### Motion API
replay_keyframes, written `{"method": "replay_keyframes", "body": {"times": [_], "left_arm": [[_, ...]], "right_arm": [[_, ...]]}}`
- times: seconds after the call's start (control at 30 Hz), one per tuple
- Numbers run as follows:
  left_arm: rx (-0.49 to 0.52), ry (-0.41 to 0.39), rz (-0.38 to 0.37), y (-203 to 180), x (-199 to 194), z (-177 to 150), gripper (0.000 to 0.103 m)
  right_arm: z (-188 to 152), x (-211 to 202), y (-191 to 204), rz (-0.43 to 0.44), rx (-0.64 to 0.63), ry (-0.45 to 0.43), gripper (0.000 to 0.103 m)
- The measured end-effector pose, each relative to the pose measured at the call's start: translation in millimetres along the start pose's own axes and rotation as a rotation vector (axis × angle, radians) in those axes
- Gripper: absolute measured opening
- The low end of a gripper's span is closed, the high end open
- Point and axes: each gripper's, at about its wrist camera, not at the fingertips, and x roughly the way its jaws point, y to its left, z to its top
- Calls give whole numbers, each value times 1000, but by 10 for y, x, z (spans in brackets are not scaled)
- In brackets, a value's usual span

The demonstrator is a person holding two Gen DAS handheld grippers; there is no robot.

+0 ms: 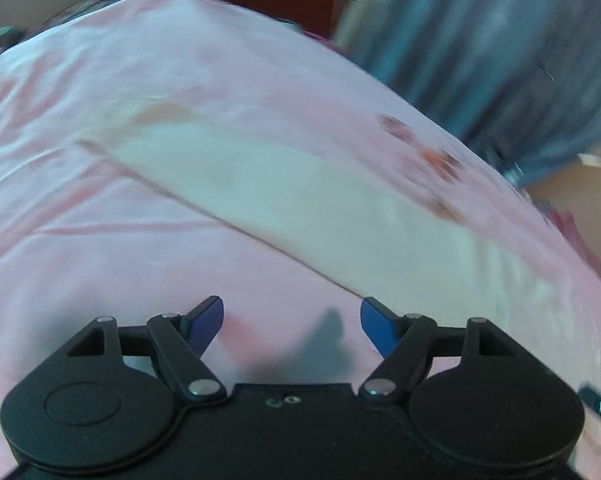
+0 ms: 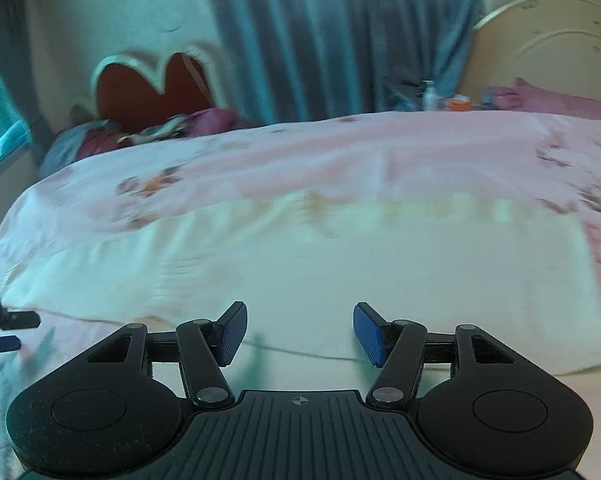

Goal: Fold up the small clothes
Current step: 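Grasp the other sleeve cuff with the left gripper, then fold the held sleeve across the body and open the left gripper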

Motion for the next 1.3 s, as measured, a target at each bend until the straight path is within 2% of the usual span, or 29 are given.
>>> {"method": "replay_keyframes", "body": {"times": [0.2,0.4,0.47,0.53,0.6,0.63,0.67,0.73,0.77,0.83,0.9,0.97,1.17,1.3], "left_arm": [[-87,-46,18,420,114,298,73],[-216,-109,-38,736,335,556,69],[-216,-135,-19,750,383,610,55],[-211,-160,14,739,409,613,30],[-197,-174,37,733,415,611,19],[-193,-177,34,736,423,628,8],[-199,-181,24,732,408,636,4],[-176,-217,13,678,302,639,3],[-150,-241,0,609,225,639,3],[-76,-284,-43,395,67,642,3],[-1,-300,-125,96,-92,623,3],[72,-300,-208,-218,-225,566,3],[290,-197,-481,-1416,-383,100,3],[393,-86,-584,-2091,-210,-383,3]], "right_arm": [[45,240,390,33,-31,1,59],[81,460,565,6,-53,9,57],[73,547,564,-6,-52,24,53],[46,661,554,-15,-55,57,50],[1,743,516,-19,-61,86,50],[-11,749,535,-24,-82,77,50],[-2,753,558,-29,-100,80,50],[25,695,515,10,-52,61,50],[30,665,478,18,-18,44,50],[0,737,489,1,-51,82,50],[15,696,489,7,-74,73,50],[70,577,384,38,1,41,50],[154,95,-104,3,112,-40,50],[90,-249,-533,-46,166,-77,51]]}}
